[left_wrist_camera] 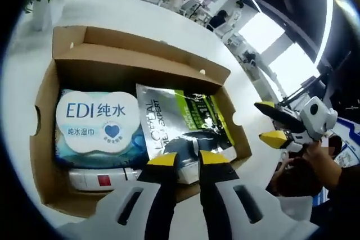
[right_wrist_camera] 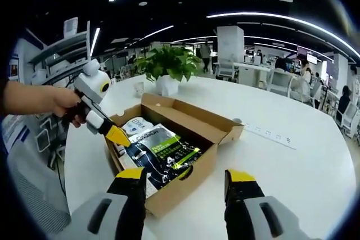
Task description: Operate the shoe box by opening the lid, removing the specified soft item, and placing it in the target area until the item is outside and the box remains undamaged.
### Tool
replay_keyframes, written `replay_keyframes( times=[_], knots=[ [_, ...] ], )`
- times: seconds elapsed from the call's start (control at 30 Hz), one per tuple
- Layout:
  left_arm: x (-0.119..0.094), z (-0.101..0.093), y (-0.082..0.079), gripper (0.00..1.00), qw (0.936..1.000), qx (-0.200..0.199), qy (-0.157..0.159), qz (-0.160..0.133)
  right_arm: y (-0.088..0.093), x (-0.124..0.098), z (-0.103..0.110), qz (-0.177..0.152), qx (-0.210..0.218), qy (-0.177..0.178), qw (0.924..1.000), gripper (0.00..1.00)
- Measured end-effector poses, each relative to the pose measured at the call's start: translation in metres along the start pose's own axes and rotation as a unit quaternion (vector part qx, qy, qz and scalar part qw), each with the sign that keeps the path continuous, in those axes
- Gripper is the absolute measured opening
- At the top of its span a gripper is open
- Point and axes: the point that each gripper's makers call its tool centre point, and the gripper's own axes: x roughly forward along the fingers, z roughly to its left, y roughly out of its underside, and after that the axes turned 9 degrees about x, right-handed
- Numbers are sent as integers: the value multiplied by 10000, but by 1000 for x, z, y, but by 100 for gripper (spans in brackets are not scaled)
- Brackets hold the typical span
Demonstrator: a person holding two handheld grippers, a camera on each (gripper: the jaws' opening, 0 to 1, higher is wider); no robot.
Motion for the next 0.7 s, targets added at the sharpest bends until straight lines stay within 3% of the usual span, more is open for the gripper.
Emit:
replay_keyframes(
  times=[0.23, 0.37, 0.7],
  knots=[
    [-5, 7, -1, 0, 10000, -52, -34, -25, 1, 0, 0, 12, 12, -8, 10000, 53],
    [-10, 10, 1, 0, 9999, -65, -86, -11, 0, 1, 2, 2, 17, -28, 10000, 53],
    [-23, 26, 1, 19, 9993, 38, -366, -47, 1, 2, 6, 17, 2, -55, 10000, 53]
  ],
)
